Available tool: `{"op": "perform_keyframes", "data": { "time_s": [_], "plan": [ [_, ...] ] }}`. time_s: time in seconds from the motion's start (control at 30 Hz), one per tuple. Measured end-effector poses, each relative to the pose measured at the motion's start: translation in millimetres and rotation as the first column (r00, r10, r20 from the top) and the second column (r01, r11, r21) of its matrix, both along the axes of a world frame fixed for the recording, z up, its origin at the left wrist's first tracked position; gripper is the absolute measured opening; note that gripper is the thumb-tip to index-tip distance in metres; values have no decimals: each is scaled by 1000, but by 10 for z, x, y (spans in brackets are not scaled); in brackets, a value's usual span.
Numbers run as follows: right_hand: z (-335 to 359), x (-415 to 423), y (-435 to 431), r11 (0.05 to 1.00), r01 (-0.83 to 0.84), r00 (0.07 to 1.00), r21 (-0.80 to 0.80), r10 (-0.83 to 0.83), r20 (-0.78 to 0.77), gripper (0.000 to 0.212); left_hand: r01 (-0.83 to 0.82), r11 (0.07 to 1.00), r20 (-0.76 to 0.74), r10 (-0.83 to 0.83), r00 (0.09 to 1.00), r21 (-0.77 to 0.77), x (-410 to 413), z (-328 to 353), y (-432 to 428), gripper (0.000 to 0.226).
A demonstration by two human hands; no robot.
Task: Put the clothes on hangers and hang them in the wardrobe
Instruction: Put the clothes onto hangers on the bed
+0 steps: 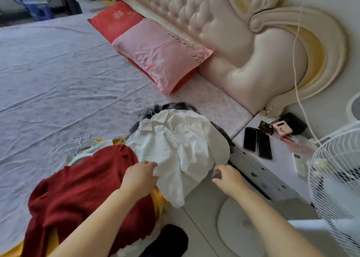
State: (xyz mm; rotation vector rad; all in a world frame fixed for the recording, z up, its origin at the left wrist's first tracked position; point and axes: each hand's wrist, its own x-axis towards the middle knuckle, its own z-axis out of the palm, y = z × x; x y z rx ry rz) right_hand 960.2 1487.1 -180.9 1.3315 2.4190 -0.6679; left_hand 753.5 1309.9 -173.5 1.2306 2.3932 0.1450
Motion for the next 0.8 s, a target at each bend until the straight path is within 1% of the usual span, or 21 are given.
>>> {"op": "perform_keyframes", "data": {
  "time_s": [0.17, 0.27, 0.33, 0.43, 0.63, 0.8],
  "plan": [
    [-113, -335, 555, 999, -28, 998, -33, 30, 56, 44, -11, 1000, 43, 13, 999, -28, -296, -214, 558, 49],
    [-154, -613, 862, 996, -84, 991, -37, 88, 100, 44, -27, 999, 80, 30, 996, -44, -469, -290, 859, 49],
    [-185, -829, 1052, 993, -111, 988, -29, 113, 107, 46, -35, 998, 77, 38, 996, -46, -613, -329, 1026, 49],
    [-211, -1144, 1238, 988, -138, 984, -76, 145, 101, 47, -77, 996, 78, 80, 994, -49, -840, -357, 1170, 48],
    [-387, -1887, 1597, 940, -321, 937, -120, 333, 105, 43, -221, 972, 98, 229, 968, -83, -1229, -510, 1297, 48],
    [-765, -2722, 1886, 872, -457, 874, -176, 477, 94, 44, -378, 921, 91, 386, 918, -94, -1531, -799, 1403, 47]
  ]
}}
